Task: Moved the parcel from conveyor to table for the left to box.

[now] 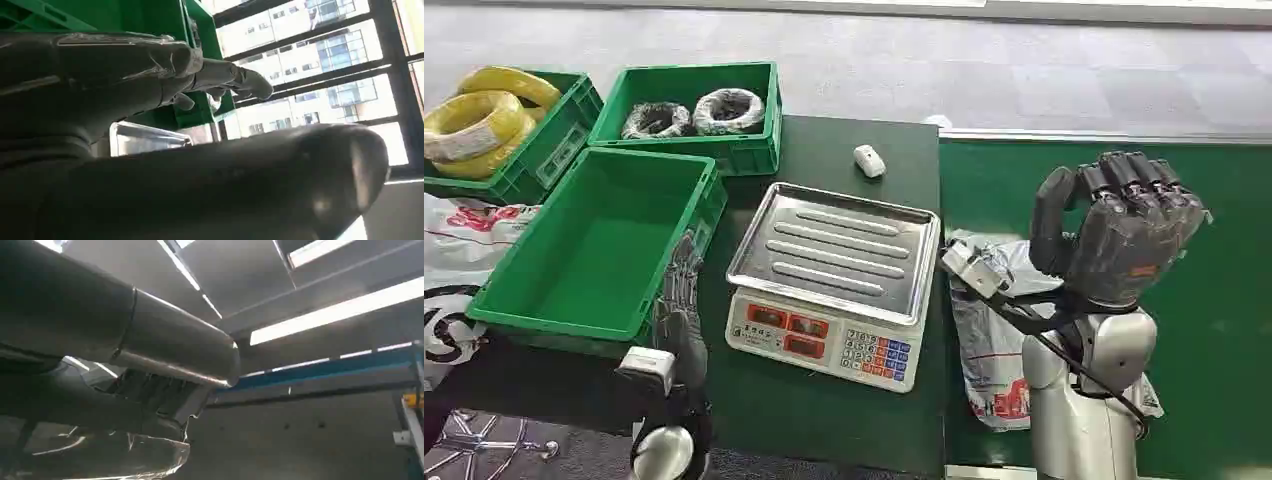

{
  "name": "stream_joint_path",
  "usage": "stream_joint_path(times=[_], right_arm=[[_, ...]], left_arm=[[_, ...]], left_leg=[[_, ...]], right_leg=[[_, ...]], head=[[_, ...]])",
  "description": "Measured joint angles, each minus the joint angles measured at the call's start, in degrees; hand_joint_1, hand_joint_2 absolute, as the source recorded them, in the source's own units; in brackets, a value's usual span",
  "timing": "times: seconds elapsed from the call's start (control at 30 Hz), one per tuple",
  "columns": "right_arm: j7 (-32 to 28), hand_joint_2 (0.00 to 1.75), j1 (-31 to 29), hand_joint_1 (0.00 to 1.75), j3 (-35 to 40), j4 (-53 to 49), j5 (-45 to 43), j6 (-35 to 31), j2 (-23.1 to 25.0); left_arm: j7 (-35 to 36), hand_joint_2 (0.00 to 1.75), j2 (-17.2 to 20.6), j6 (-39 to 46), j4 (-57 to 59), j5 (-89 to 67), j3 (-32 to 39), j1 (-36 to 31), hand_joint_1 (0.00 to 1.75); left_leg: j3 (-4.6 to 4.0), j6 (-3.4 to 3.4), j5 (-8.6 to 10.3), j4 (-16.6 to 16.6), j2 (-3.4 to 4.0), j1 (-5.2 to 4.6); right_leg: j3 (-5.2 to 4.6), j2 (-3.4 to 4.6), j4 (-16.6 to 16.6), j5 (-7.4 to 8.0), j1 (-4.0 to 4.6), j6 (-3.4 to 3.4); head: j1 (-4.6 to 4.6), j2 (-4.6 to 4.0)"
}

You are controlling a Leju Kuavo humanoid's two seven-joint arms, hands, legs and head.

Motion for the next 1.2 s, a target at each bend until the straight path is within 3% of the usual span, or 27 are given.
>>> stream_joint_path(times=[0.07,0.1,0.13,0.17,0.2,0.27,0.37,0.47,0.53,0.6,0.67,0.87,1.17,1.2], right_arm=[[-0.26,0.00,-0.48,1.75,-0.81,-1.73,0.28,0.00,1.62],[-0.28,1.75,-0.64,1.75,-1.18,-2.48,0.33,0.02,2.23],[-0.33,0.00,-0.72,1.48,-1.44,-3.04,0.33,0.02,2.69],[-0.48,0.00,-0.87,1.48,-1.73,-3.41,0.04,0.02,3.17],[0.09,0.00,-1.38,0.00,-1.77,-3.18,-0.51,0.04,3.58],[4.80,0.00,-2.86,0.00,-0.41,-1.81,-0.22,0.07,3.54],[5.80,0.00,-5.10,0.00,1.80,1.78,-1.23,0.09,3.71],[12.41,0.00,-7.03,0.00,4.64,6.81,0.99,0.11,3.65],[22.25,0.00,-8.98,0.00,6.24,10.81,5.23,0.11,2.57],[39.24,0.00,-12.29,0.00,9.30,16.53,5.62,0.11,-2.06],[47.90,0.00,-13.92,0.00,11.13,20.21,5.66,0.11,-5.76],[49.52,0.00,-16.16,0.00,12.22,30.44,5.66,0.11,-14.49],[53.05,0.00,-15.94,0.00,12.55,43.09,5.72,0.11,-17.99],[53.05,1.75,-15.94,0.00,12.55,43.77,5.72,0.09,-18.10]], left_arm=[[-0.02,0.00,-0.17,0.00,0.35,-0.04,-0.04,-0.18,0.00],[-0.02,0.00,-0.22,0.02,0.52,-0.04,-0.04,-0.20,0.00],[-0.02,0.00,-0.24,0.00,0.66,-0.04,-0.04,-0.22,0.00],[-0.04,0.00,-0.24,0.02,0.76,-0.04,-0.04,-0.26,0.00],[-0.22,0.00,-0.26,-0.02,0.76,-0.06,-0.04,-0.29,0.00],[-0.66,0.00,-0.42,-0.42,0.76,-0.37,0.04,-0.38,0.00],[-0.68,0.00,-0.48,0.24,0.94,0.24,0.04,-0.81,0.00],[-0.98,0.00,-0.50,0.98,1.22,0.50,0.04,-1.27,0.00],[-0.92,0.00,-0.50,1.51,1.40,0.57,0.09,-1.70,0.00],[-0.64,0.00,-0.46,1.53,1.42,0.57,0.24,-1.97,0.00],[-0.37,0.00,-0.37,1.51,1.42,0.57,0.55,-1.88,0.00],[-0.61,0.00,-0.31,1.20,1.40,0.29,1.51,-1.44,0.00],[-0.72,0.00,-0.35,0.52,1.35,-0.66,2.14,-1.25,0.00],[-0.72,0.00,-0.35,0.52,1.35,-0.66,2.21,-1.25,0.00]], left_leg=[[0.01,0.01,0.00,0.01,-0.02,-0.01],[0.01,0.01,0.01,0.01,-0.02,-0.02],[0.01,0.01,0.01,0.01,-0.02,-0.03],[-0.01,0.01,0.01,0.01,-0.02,-0.03],[-0.02,0.01,0.01,0.01,0.00,-0.03],[-0.01,0.02,0.02,0.01,-0.02,-0.04],[0.00,0.03,0.02,0.01,-0.02,-0.03],[0.00,0.04,0.06,0.01,-0.05,-0.03],[0.00,0.05,0.07,0.01,-0.06,-0.03],[-0.02,0.12,0.11,0.05,-0.20,-0.09],[-0.10,0.16,0.14,0.10,-0.46,-0.15],[-0.26,0.22,0.16,0.16,-0.73,-0.24],[-0.27,0.26,0.17,0.15,-0.70,-0.24],[-0.27,0.26,0.17,0.15,-0.70,-0.24]], right_leg=[[0.01,-0.01,0.00,0.00,0.00,0.00],[0.01,-0.02,0.00,0.00,-0.01,0.00],[0.01,-0.02,0.00,0.01,-0.02,0.01],[0.03,-0.02,0.00,0.01,-0.03,0.01],[0.02,-0.01,0.01,0.01,-0.03,0.01],[0.02,-0.02,0.01,0.01,-0.04,0.01],[0.04,-0.02,0.01,0.01,-0.03,0.01],[0.02,-0.04,0.01,0.01,-0.03,0.01],[0.01,-0.04,0.01,0.01,-0.03,0.01],[0.09,-0.25,0.01,0.01,-0.09,0.01],[0.13,-0.41,0.01,0.02,-0.13,0.02],[0.08,-0.67,-0.02,0.04,-0.23,0.12],[0.04,-0.66,-0.03,0.04,-0.23,0.12],[0.04,-0.66,-0.02,0.04,-0.23,0.12]], head=[[0.00,0.00],[0.00,0.00],[0.00,0.00],[0.00,0.00],[0.00,0.00],[0.00,0.00],[-0.02,0.00],[0.00,0.00],[-0.04,0.00],[-0.06,0.00],[0.07,0.00],[0.00,0.00],[0.00,0.00],[0.00,0.00]])
